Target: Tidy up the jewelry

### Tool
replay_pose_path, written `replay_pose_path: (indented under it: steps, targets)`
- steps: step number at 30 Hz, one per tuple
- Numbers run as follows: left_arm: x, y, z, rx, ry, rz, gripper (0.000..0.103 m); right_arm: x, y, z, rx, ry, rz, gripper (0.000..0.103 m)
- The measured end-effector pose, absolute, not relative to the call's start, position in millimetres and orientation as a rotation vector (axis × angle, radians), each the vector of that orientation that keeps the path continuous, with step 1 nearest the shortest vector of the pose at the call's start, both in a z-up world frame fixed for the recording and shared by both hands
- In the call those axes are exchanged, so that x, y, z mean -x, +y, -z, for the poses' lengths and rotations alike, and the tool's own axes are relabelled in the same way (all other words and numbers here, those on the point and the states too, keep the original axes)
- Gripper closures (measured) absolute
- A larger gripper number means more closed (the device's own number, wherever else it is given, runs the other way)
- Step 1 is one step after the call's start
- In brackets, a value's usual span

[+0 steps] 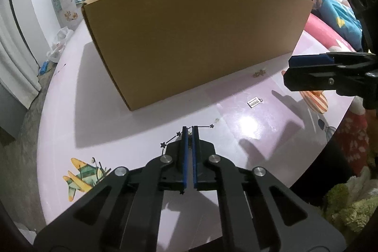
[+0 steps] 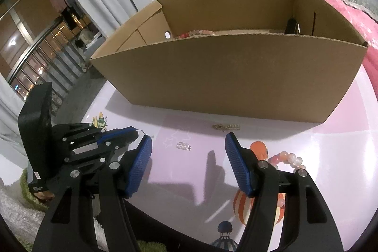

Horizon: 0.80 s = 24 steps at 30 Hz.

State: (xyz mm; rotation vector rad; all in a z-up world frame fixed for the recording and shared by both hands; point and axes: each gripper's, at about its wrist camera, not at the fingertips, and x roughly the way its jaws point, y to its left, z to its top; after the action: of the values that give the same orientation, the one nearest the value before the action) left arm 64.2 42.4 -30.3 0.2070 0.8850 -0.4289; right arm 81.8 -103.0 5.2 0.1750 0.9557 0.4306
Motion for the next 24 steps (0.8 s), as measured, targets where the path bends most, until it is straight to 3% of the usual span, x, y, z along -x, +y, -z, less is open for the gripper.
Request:
replay_pose_path:
  steps: [6,19,24]
  targets:
    - [-60.6,52.4,30.8,-0.168,0.885,0.413,0.102,-78.4,-96.0,-5.5,-0.148,0.947,-0.434,0.040]
    - [-57.4,68.6,33.0,-0.119,0.880,0.409,0.102,-83.7,-64.7,15.1,-0.074,0.985,-0.332,0.073]
    - [-58.2,71.5,33.3,-0.102,0.881,0.413,0.102,-85.4,-61.8,24.6,-0.084,1.000,-0.283,0.078]
